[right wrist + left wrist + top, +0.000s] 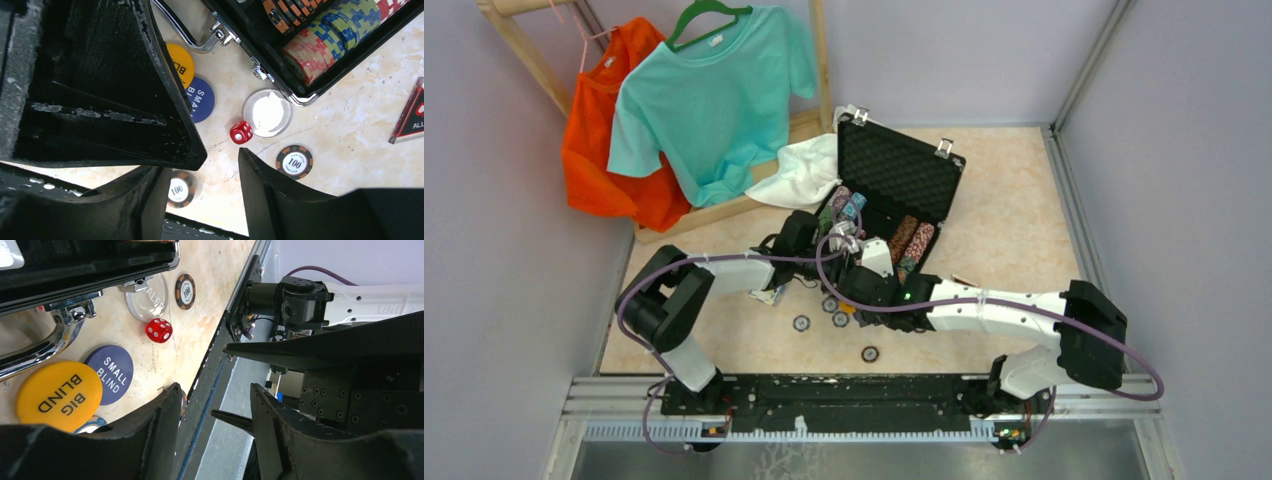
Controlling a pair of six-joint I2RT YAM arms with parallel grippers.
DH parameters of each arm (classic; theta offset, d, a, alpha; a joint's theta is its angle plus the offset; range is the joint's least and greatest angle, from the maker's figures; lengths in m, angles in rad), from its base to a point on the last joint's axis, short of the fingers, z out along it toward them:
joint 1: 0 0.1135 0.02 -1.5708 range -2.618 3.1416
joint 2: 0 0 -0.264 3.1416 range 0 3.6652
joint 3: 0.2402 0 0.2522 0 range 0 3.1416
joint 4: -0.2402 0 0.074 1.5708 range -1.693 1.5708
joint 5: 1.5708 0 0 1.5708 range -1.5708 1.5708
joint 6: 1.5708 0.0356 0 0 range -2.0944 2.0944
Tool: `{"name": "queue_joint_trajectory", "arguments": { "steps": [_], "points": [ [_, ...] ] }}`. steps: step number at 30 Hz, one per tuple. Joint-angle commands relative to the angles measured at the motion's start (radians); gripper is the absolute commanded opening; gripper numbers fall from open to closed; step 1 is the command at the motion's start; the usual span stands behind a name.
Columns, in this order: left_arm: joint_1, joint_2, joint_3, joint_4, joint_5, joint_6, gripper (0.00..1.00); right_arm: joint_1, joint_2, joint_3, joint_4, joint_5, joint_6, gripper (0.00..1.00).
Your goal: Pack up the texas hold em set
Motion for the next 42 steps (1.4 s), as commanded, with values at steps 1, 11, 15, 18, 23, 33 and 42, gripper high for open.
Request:
{"name": "queue_joint_trajectory", "arguments": {
  "steps": [1,11,15,18,23,33,42],
  "points": [
    [0.005,-0.031,-0.016,-0.004,-0.046,0.011,0.61,-0.007,-0.025,-0.030,0.046,-0.010,0.033,0.54],
    [0.061,-0.101,-0.047,-0.044,-0.187,0.009,0.64,0.130,0.060,-0.097,0.076,-0.052,0.149,0.59],
    [0.069,-0.121,-0.065,-0.055,-0.197,0.010,0.64,0.153,0.091,-0.117,0.113,-0.078,0.178,0.59],
    [0.072,-0.130,-0.079,-0.059,-0.202,0.013,0.64,0.161,0.089,-0.127,0.119,-0.085,0.189,0.59],
    [0.073,-0.147,-0.103,-0.055,-0.207,0.008,0.64,0.171,0.091,-0.151,0.119,-0.091,0.200,0.59],
    [0.073,-0.162,-0.142,-0.045,-0.213,0.003,0.64,0.212,0.148,-0.157,0.150,-0.104,0.219,0.59],
    [0.073,-0.162,-0.151,-0.039,-0.211,0.002,0.64,0.223,0.190,-0.155,0.160,-0.104,0.239,0.55]
  ]
}}
